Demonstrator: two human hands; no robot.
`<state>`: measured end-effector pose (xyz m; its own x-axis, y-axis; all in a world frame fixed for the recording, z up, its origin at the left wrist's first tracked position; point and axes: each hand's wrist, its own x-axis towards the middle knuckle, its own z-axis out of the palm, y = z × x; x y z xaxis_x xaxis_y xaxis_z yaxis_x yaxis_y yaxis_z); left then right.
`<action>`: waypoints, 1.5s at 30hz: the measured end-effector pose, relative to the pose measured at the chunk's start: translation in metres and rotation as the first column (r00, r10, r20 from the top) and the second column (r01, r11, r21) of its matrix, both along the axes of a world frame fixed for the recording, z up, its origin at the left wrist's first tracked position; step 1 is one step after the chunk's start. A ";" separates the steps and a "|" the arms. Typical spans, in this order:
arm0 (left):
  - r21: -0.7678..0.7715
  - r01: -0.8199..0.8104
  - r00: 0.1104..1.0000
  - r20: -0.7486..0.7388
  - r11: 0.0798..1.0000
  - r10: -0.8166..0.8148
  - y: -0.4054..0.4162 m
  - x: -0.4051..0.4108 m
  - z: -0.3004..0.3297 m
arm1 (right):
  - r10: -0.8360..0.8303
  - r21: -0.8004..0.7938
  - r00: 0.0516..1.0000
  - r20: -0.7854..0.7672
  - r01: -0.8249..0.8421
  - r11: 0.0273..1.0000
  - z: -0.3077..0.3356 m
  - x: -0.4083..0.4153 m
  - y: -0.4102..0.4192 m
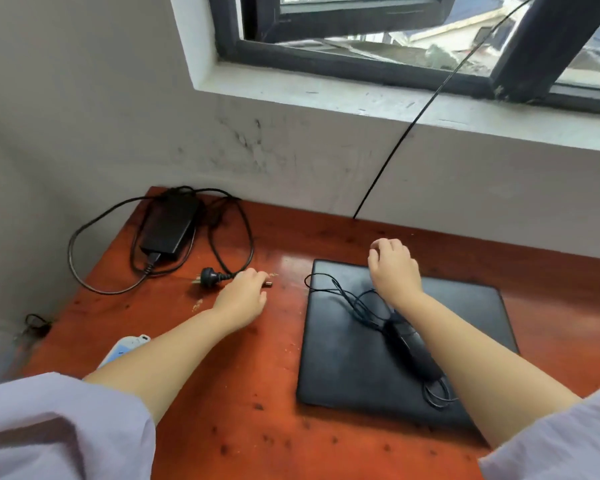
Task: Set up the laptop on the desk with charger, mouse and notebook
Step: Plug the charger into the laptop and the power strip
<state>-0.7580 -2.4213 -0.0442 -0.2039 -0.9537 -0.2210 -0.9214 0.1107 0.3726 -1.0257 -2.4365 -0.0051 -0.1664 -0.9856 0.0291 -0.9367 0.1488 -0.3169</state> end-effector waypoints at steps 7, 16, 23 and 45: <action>-0.096 0.354 0.886 0.353 0.930 -0.301 -0.031 0.017 -0.021 | 0.139 0.210 0.989 0.051 -0.147 0.967 -0.025 0.050 -0.040; -0.293 0.458 0.887 0.218 0.839 -0.408 -0.047 0.003 -0.033 | 0.267 0.390 0.963 0.026 -0.256 0.884 -0.063 0.051 -0.075; -0.278 0.265 0.952 -0.077 0.923 -0.296 -0.058 -0.031 -0.036 | 0.308 0.302 0.951 -0.019 -0.289 0.909 -0.074 0.048 -0.073; -0.234 0.252 0.861 -0.389 0.939 -0.328 -0.073 -0.034 -0.012 | 0.148 0.200 0.987 0.065 -0.158 0.967 -0.042 0.036 -0.078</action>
<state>-0.7916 -2.4941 -0.0557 -0.5134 -0.8516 0.1057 -0.6007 0.4446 0.6644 -0.9899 -2.5147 -0.0473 -0.0094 -0.9837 -0.1793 -0.9375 0.0710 -0.3407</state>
